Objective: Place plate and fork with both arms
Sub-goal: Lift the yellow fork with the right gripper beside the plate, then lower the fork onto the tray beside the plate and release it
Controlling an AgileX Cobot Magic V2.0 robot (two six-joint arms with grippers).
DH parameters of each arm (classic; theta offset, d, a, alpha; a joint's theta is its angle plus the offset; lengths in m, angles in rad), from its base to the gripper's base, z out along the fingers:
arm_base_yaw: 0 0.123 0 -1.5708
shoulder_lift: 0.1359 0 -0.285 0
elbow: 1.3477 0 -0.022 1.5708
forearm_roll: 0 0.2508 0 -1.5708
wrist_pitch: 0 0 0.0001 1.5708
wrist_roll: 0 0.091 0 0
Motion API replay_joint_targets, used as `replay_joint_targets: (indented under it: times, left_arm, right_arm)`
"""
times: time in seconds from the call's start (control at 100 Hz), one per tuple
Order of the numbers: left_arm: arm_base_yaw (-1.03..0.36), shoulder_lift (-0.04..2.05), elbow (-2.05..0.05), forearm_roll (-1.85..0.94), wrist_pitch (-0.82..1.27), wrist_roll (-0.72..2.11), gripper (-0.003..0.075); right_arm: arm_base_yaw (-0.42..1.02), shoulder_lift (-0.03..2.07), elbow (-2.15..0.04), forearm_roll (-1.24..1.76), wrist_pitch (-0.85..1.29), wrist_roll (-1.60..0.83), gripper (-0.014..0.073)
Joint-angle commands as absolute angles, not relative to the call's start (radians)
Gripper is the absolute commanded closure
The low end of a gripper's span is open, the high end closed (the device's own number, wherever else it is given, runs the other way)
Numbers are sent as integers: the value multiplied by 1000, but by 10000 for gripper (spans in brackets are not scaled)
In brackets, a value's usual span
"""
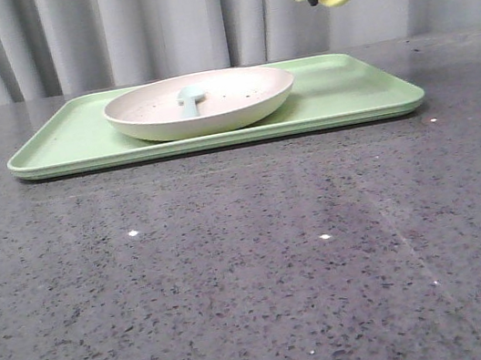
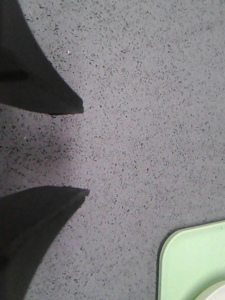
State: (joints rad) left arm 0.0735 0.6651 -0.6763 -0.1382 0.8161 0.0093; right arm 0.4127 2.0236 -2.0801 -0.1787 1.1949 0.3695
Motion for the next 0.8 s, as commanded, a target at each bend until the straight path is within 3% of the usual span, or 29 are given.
replay_joint_targets:
  times: [0.0,0.79]
  left_arm:
    - [77,665,-703,-145,763,0,374]
    - [77,665,-703,-145,761,0,374]
  right_arm:
    - [398,1953,-2072,-166,1145,349,661]
    - [398,1952,-1820,-134,1003,349,661]
